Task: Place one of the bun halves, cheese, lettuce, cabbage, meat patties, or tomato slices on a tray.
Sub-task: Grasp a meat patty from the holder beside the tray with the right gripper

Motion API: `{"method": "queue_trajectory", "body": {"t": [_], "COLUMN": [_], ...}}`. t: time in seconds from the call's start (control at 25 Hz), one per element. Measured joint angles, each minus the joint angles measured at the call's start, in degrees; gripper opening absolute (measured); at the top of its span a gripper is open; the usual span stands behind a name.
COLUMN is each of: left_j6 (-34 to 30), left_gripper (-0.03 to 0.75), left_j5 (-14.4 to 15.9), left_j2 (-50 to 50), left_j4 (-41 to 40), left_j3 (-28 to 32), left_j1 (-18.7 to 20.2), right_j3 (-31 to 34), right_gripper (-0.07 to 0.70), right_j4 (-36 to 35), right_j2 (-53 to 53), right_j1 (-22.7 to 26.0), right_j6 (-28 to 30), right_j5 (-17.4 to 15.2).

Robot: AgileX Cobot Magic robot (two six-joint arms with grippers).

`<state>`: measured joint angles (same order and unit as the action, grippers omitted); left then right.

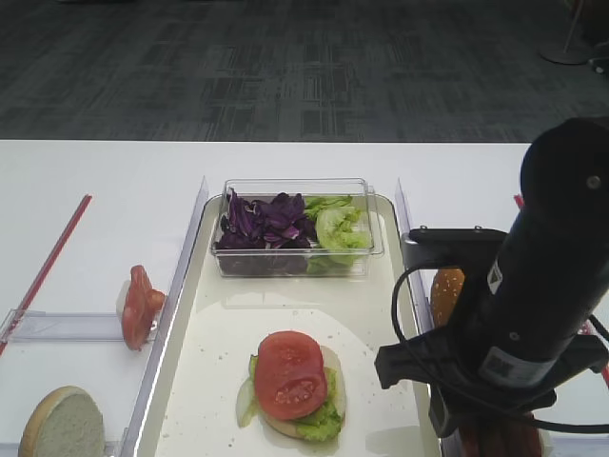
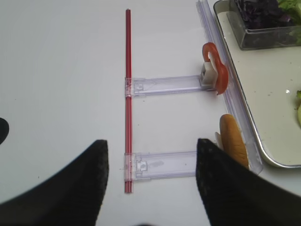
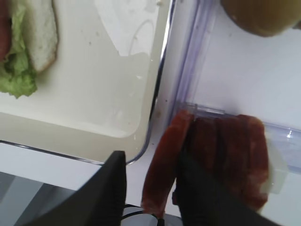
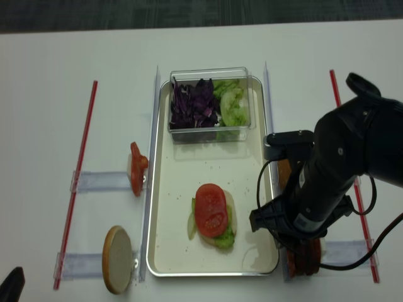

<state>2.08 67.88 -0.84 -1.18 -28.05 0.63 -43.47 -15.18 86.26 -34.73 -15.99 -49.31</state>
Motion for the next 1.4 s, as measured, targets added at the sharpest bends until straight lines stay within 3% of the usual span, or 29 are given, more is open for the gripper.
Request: {"method": "queue_trajectory", "body": {"t": [0.56, 1.0, 1.4], "left_j6": [0.00, 0.00, 0.00], "left_gripper": [0.380, 0.380, 0.380], "left_j5": [0.00, 0.00, 0.00], "left_j2": [0.00, 0.00, 0.00], "left_j4": [0.00, 0.00, 0.00], "left_j3": [0.00, 0.00, 0.00], "left_j1": [0.00, 0.00, 0.00], "right_j3": [-0.18, -0.28, -0.40], "right_gripper": [0.283, 0.117, 0.108], "right_j4": [-0.21, 1.73, 2.76], "right_j2": [1.07, 1.07, 0.52], "right_j1": [0.00, 0.00, 0.00], "right_j6": [0.34, 0.47, 0.81], "right_j5": [-0.59, -1.83, -2.50]}}
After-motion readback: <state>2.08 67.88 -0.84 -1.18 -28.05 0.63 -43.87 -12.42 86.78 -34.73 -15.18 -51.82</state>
